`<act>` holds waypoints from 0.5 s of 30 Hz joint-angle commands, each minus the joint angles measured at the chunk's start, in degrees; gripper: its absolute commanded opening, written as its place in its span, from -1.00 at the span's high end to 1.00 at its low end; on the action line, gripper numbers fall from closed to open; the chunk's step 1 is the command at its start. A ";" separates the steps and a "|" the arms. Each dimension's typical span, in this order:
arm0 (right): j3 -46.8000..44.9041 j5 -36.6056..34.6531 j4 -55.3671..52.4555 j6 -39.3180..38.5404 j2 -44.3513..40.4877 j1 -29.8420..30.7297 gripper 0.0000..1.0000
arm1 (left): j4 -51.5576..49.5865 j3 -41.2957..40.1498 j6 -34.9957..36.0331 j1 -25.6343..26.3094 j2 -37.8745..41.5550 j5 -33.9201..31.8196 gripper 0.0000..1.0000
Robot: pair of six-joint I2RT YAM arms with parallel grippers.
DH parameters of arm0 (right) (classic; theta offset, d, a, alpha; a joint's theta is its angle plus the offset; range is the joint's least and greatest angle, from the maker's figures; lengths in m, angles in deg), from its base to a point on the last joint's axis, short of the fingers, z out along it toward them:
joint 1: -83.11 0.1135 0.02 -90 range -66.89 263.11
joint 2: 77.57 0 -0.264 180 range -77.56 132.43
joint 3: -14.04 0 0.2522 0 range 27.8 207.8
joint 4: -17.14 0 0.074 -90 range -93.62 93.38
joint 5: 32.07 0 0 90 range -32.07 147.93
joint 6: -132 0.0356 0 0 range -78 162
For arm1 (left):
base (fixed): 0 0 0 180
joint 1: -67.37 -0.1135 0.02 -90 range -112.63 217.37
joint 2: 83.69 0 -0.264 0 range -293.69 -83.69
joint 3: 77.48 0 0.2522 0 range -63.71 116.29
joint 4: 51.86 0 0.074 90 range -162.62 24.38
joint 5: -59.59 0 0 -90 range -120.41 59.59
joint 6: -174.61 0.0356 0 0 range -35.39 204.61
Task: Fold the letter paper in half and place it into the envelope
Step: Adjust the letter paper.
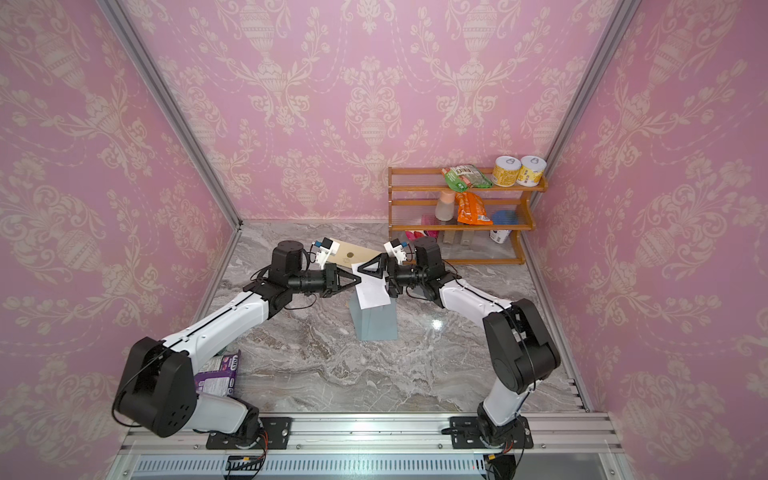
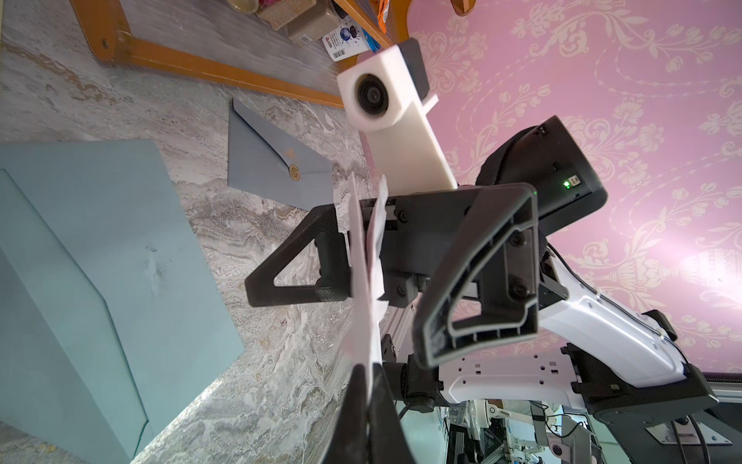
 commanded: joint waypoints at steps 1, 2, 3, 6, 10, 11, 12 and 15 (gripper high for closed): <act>-2.88 -0.24 9.59 5.45 2.44 -0.59 -1.00 | -0.34 2.61 0.12 0.12 -0.55 2.74 1.00; -3.33 -0.20 13.29 7.67 3.13 -0.58 -0.99 | -0.07 2.72 -0.23 0.12 -0.58 2.85 1.00; -3.68 -0.19 16.69 9.94 3.88 -0.59 -1.00 | 0.01 2.68 -0.35 0.12 -0.61 2.75 1.00; -4.43 0.43 29.19 18.60 5.80 -0.59 -1.00 | -0.47 2.26 0.26 0.12 -0.81 2.51 1.00; -4.12 1.52 38.70 26.32 6.60 -0.59 -0.92 | -3.29 1.64 3.21 0.08 -1.19 1.02 1.00; -4.00 1.83 39.18 26.90 6.36 -0.66 -0.81 | -3.70 1.39 3.78 -0.13 -1.28 0.39 1.00; -3.92 2.23 39.04 27.02 6.00 -0.64 -0.71 | -3.81 1.09 4.09 -0.22 -1.26 -0.08 1.00; -3.73 3.55 37.67 26.74 4.94 -0.60 -0.42 | -4.97 0.67 5.51 -0.79 -1.03 -2.71 1.00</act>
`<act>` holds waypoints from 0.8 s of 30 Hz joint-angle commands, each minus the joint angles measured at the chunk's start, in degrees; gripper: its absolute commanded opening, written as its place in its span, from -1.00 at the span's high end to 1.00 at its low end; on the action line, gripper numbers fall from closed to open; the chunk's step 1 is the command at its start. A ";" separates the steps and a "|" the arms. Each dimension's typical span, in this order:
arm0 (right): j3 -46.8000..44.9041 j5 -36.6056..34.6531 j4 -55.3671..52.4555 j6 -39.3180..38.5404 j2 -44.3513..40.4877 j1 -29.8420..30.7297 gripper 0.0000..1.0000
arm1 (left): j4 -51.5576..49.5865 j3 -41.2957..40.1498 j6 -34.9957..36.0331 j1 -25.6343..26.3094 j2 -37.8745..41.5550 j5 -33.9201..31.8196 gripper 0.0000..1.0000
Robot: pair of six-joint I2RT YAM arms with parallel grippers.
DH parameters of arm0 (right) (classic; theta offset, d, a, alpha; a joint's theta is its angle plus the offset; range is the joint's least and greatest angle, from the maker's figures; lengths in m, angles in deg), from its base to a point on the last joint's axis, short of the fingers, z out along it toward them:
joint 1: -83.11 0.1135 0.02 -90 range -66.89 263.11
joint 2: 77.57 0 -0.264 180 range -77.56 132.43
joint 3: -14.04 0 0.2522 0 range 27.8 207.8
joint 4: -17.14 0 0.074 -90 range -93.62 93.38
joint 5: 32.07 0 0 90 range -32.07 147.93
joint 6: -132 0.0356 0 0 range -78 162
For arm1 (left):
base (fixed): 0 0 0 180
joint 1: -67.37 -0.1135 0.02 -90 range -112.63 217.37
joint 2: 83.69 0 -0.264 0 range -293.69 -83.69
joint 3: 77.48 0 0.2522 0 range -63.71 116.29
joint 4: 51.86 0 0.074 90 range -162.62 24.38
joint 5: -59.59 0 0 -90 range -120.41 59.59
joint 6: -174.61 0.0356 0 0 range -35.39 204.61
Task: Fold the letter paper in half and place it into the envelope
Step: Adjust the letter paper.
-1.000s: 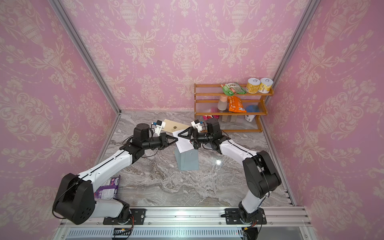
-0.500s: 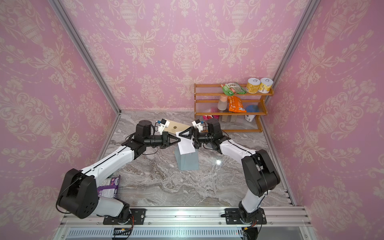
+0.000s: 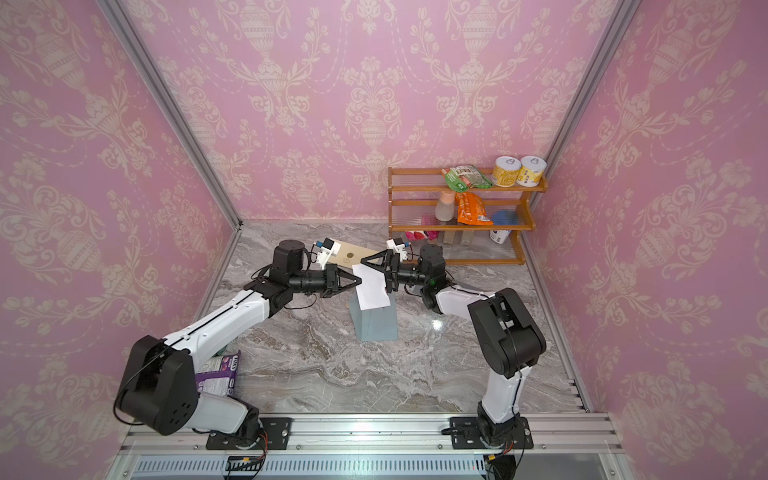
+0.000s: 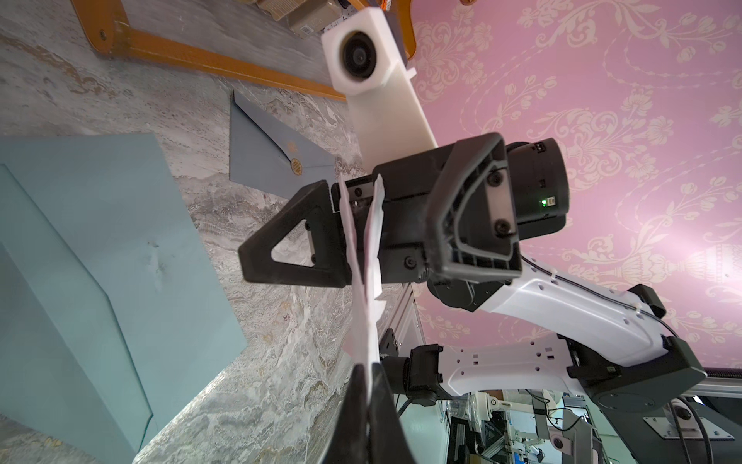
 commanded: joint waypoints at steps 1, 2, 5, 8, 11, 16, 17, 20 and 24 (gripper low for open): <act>0.40 2.68 3.57 2.52 -1.88 -0.08 -0.35 | -2.70 -0.34 3.92 -0.81 -0.06 -3.49 1.00; 0.22 3.21 1.85 1.46 -2.41 -0.03 -0.29 | -3.26 -0.38 4.42 -0.97 0.20 -4.89 1.00; -0.43 3.96 -7.99 -5.53 -4.85 -0.11 -0.19 | -3.44 -1.19 4.91 -1.06 1.57 -8.08 1.00; -0.29 4.03 -18.13 -12.63 -7.33 0.00 -0.09 | -2.62 -2.31 4.61 -1.08 2.75 -10.19 1.00; 0.26 3.73 -24.29 -16.89 -8.38 -0.04 0.09 | -1.01 -3.86 3.42 -1.07 3.25 -10.66 1.00; 3.63 2.41 -35.80 -23.27 -7.74 0.04 1.00 | 0.12 -5.58 2.32 -1.08 3.62 -10.44 1.00; 4.53 1.91 -38.79 -25.03 -7.64 0.04 1.00 | -0.15 -5.72 2.40 -1.08 3.73 -10.73 0.88; 6.79 -0.05 -46.43 -29.76 -7.96 0.04 1.00 | -5.17 -5.28 4.16 -1.00 4.72 -15.08 -0.68; 10.09 -5.88 -61.20 -39.50 -9.58 0.06 1.00 | -17.19 -5.18 6.17 -0.89 7.26 -30.35 -0.97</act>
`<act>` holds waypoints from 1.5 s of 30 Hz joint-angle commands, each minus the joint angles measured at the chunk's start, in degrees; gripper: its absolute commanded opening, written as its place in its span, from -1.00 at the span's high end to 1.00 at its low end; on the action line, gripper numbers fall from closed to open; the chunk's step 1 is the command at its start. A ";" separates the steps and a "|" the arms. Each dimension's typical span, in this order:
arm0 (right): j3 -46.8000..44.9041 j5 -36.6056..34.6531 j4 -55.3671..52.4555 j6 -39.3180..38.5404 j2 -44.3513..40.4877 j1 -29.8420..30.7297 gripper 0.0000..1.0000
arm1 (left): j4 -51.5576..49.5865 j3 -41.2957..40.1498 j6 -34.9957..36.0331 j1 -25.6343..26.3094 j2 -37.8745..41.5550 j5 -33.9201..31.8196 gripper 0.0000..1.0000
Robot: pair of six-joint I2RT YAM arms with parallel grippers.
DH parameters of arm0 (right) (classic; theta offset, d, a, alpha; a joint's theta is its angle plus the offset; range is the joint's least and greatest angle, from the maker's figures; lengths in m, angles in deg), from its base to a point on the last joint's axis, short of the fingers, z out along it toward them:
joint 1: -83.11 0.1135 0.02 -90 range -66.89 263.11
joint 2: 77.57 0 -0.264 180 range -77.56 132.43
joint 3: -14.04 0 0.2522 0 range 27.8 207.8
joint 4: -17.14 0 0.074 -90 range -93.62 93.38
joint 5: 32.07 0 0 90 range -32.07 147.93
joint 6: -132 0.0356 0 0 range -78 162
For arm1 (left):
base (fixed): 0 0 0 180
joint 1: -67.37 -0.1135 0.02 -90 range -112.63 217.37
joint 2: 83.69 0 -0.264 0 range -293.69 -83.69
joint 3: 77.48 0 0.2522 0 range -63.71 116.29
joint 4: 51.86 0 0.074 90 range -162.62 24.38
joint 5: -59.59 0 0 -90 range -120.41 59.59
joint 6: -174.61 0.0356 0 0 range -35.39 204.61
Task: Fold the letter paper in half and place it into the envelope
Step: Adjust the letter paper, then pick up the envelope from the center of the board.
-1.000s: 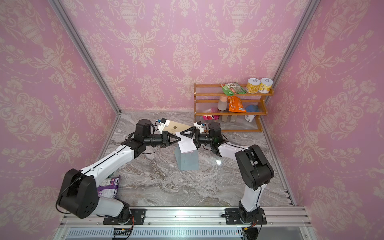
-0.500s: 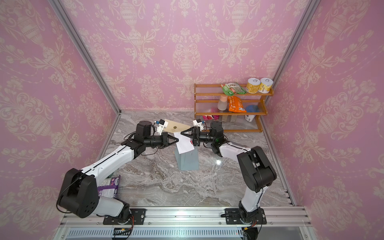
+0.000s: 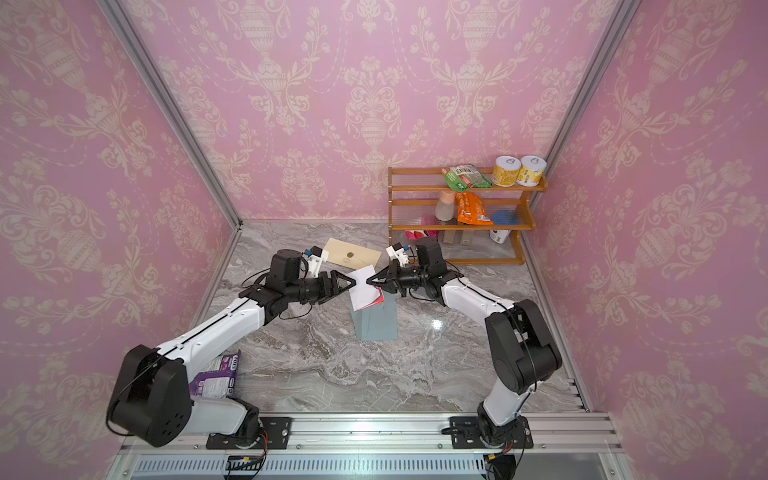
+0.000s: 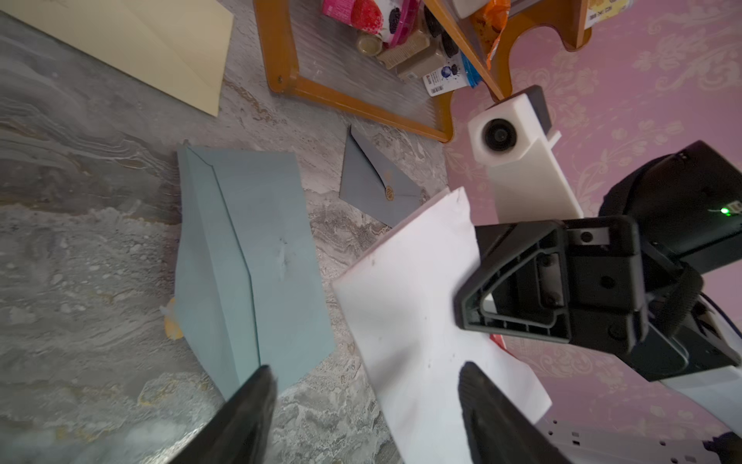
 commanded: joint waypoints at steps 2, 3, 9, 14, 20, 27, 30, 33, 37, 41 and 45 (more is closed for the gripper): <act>2.65 -8.17 -19.92 -14.10 -3.80 0.06 1.00 | -12.77 -2.11 1.91 0.01 4.47 -17.86 -0.99; 2.05 -9.27 -21.05 -15.06 -4.46 0.06 1.00 | -13.50 -2.95 1.51 -0.05 5.09 -19.65 -0.98; -3.50 -13.70 -24.13 -17.60 -8.48 -0.14 1.00 | -15.67 -6.54 0.61 2.48 5.19 -26.45 -0.99; -7.15 -15.43 -26.37 -18.77 -11.43 -1.44 1.00 | -13.97 -8.40 0.87 7.39 2.94 -32.72 -0.99; -7.87 -15.18 -27.74 -19.26 -11.98 -3.59 1.00 | -8.19 -9.80 -1.08 12.93 -2.86 -37.55 -0.99; -5.83 -15.12 -29.90 -20.18 -11.35 -4.57 1.00 | 1.48 -9.76 -2.69 14.57 -8.47 -39.27 -0.99; -5.57 -15.13 -29.92 -20.02 -11.06 -4.81 1.00 | 5.56 -9.38 -2.26 14.50 -10.30 -39.09 -0.99; -5.39 -15.12 -30.08 -19.91 -10.84 -4.92 1.00 | 6.45 -6.63 -1.06 14.49 -13.52 -37.56 -0.99; -5.28 -15.42 -30.19 -19.74 -10.92 -5.21 1.00 | 6.44 -3.16 -0.33 14.40 -18.09 -35.66 -0.97; -4.64 -15.70 -30.58 -19.95 -10.93 -5.47 1.00 | 8.64 -2.11 -1.16 13.52 -20.64 -33.51 -0.69; -3.46 -16.91 -32.47 -20.95 -11.15 -5.52 1.00 | 10.99 -1.61 -2.08 12.39 -22.04 -31.82 0.10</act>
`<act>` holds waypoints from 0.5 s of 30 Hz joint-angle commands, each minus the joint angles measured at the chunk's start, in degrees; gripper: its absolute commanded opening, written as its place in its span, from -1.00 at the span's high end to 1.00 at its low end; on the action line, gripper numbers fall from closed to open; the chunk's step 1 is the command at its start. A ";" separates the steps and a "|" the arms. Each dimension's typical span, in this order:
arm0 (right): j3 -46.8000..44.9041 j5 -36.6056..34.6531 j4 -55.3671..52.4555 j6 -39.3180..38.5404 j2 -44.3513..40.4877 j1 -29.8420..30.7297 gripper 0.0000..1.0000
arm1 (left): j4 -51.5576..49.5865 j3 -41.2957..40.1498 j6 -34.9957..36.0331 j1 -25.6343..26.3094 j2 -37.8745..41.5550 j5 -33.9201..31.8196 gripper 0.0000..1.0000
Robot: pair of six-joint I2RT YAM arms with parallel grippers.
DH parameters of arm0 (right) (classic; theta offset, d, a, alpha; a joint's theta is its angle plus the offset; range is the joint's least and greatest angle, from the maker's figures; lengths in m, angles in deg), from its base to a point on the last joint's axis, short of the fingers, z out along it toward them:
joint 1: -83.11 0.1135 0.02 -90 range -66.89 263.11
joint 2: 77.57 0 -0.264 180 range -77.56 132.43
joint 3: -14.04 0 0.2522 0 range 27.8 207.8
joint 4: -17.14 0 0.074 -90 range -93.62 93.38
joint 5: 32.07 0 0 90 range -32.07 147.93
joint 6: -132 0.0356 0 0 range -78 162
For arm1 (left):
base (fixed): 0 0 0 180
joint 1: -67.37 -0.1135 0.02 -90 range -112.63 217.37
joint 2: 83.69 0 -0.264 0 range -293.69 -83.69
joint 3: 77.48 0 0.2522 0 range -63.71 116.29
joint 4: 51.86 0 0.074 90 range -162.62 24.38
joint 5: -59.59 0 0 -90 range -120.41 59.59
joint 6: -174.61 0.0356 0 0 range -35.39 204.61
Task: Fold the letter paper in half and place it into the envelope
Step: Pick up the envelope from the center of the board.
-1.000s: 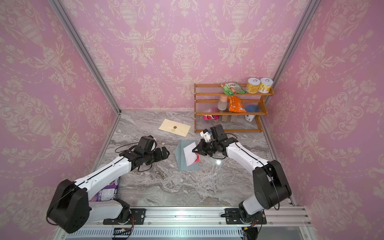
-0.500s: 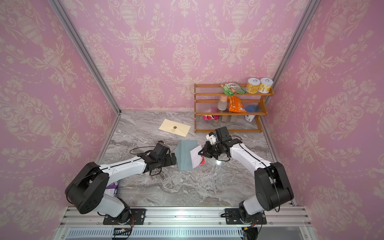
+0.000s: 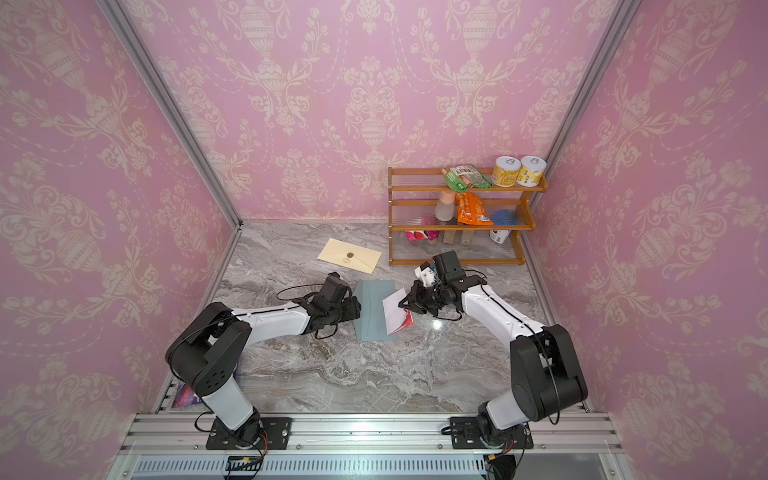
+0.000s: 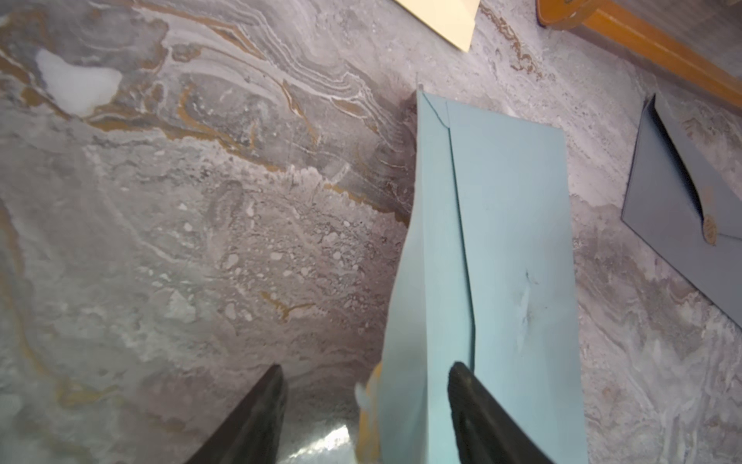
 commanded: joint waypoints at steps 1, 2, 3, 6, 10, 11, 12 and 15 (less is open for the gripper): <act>2.67 -2.07 -2.68 -2.07 -0.79 -0.21 1.00 | 1.76 1.63 -0.39 -1.29 -1.85 2.97 0.32; 3.18 -2.58 -3.20 -2.43 -0.81 -0.25 1.00 | 1.82 1.91 -0.35 -1.60 -2.37 3.68 0.48; 3.79 -3.35 -3.91 -2.79 -0.81 -0.21 1.00 | 2.12 2.21 -0.25 -1.97 -2.76 4.70 0.65; 6.11 -6.17 -6.68 -4.06 -0.40 -0.06 1.00 | 1.74 3.49 0.34 -2.49 -2.58 7.10 1.00; 12.45 -12.76 -11.74 -6.63 0.86 1.35 1.00 | -1.96 6.59 2.06 -2.44 0.70 10.28 1.00; 13.98 -14.29 -12.91 -7.15 1.30 1.90 1.00 | -3.32 7.60 2.47 -2.32 1.50 10.86 1.00; 15.70 -16.25 -14.24 -7.43 1.91 2.60 1.00 | -5.13 8.90 3.16 -2.21 2.63 11.32 1.00; 20.24 -20.81 -17.24 -7.06 4.15 4.53 1.00 | -8.22 11.44 3.87 -1.66 5.16 12.51 1.00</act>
